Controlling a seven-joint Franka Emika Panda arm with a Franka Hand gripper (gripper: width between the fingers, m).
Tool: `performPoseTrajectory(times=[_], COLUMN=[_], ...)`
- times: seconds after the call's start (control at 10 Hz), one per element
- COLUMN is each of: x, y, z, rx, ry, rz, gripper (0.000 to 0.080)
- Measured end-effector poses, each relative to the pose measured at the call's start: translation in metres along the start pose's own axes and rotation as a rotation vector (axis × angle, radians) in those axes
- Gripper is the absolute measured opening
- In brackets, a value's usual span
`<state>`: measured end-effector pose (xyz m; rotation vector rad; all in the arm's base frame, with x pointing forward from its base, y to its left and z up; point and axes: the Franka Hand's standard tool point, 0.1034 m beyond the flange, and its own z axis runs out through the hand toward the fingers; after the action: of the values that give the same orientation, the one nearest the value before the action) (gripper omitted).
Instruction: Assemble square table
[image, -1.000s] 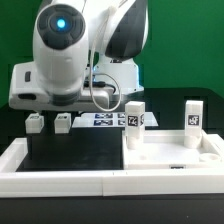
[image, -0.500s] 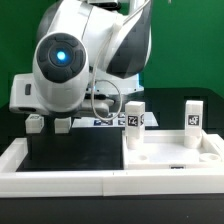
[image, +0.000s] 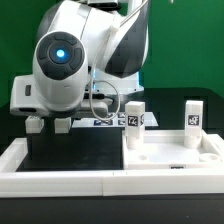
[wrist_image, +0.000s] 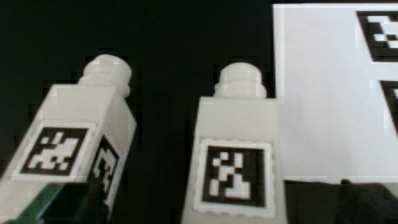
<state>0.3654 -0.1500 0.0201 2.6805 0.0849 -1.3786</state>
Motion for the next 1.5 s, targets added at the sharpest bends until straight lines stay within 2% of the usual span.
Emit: performPoseTrajectory(times=[0.2,1.2,1.4,1.5], x=[0.0,0.0,0.0,-0.001], y=[-0.001,-0.009,-0.009,-0.008], z=[0.008,0.024,0.024,0.024], rx=[-0.001,-0.009,-0.009,-0.009], ry=[-0.002,-0.043,-0.043,-0.045], rz=[0.001,0.049,0.049,0.049], gripper=[0.0649,0.0649,0.0392,0.0392])
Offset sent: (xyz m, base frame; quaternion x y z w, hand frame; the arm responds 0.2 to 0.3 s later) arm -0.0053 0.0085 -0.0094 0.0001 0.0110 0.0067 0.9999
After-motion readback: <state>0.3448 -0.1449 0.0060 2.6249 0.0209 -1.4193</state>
